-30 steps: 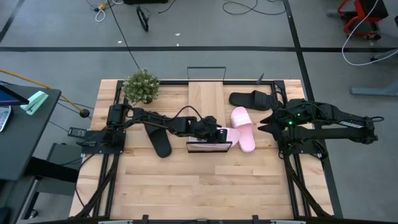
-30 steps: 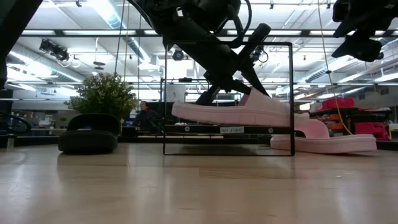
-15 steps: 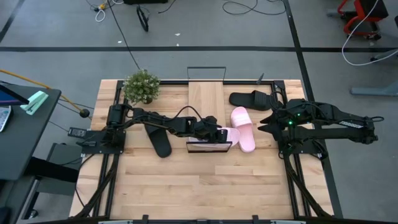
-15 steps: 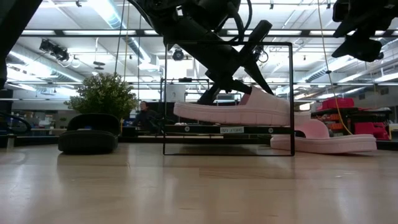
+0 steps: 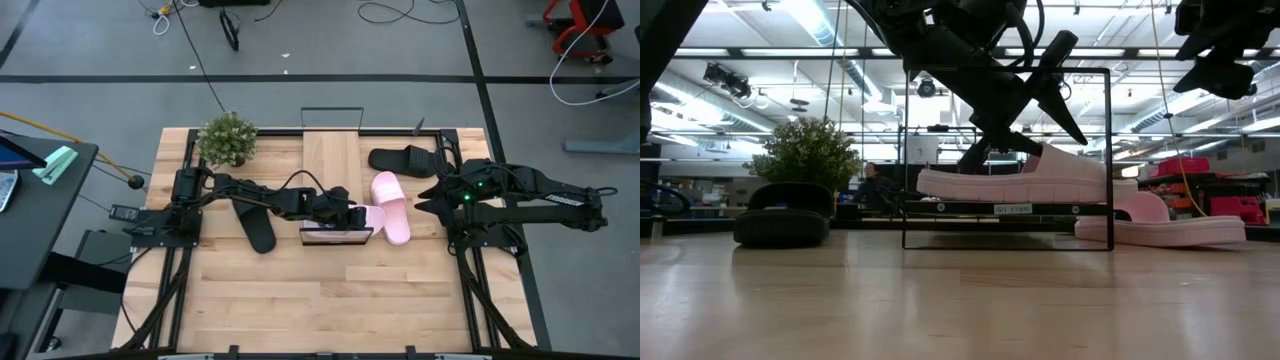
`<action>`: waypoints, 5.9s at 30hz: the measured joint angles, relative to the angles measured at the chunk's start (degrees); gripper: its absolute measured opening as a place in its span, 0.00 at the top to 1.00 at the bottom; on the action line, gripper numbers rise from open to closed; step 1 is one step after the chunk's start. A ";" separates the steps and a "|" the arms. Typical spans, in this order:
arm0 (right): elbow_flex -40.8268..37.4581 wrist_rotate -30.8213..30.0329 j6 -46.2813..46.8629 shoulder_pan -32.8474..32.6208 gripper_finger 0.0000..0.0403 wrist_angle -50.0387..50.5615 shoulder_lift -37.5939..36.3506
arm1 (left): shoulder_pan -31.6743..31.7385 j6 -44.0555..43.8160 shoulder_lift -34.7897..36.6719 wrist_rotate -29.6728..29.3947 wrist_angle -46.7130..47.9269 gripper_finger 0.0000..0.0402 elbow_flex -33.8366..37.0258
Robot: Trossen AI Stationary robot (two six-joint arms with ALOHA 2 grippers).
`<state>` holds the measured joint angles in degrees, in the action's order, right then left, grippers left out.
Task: Pick and place slides into the shelf
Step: Put the left pink slides on the shelf, then put the pink slides on the shelf
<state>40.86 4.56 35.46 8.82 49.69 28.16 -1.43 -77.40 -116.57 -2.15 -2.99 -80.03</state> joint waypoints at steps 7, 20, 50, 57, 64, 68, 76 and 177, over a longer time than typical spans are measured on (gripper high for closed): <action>0.00 0.00 0.00 0.00 0.40 0.00 0.00 | 0.30 -0.28 0.07 1.03 2.02 0.49 -0.02; 0.00 0.02 0.00 -0.02 0.40 0.04 0.00 | 0.64 0.04 0.07 3.95 2.63 0.37 -0.02; 0.02 -1.58 -0.62 0.03 0.40 1.64 -0.02 | 4.35 12.11 6.57 10.83 18.80 0.37 -0.01; 0.09 -2.19 -2.08 0.17 0.40 1.89 1.83 | 6.51 17.71 10.70 9.08 26.70 0.37 -0.04; 0.09 -1.83 -5.87 0.89 0.40 -0.55 9.76 | 9.94 22.28 17.02 4.09 30.91 0.38 -0.07; 0.07 1.56 -10.29 4.83 0.40 -2.60 16.05 | 11.46 24.10 20.16 2.52 31.50 0.37 -0.04; 1.27 13.55 -20.25 18.02 0.40 -7.22 26.88 | 12.15 26.98 24.33 0.44 32.62 0.39 -0.04; 17.50 14.22 -58.19 37.69 0.98 16.23 64.32 | 8.26 33.72 37.35 -9.46 40.78 0.52 -0.02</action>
<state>58.36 18.78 -22.73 46.51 65.92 92.49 6.83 -43.68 -79.22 -11.61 37.79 -80.05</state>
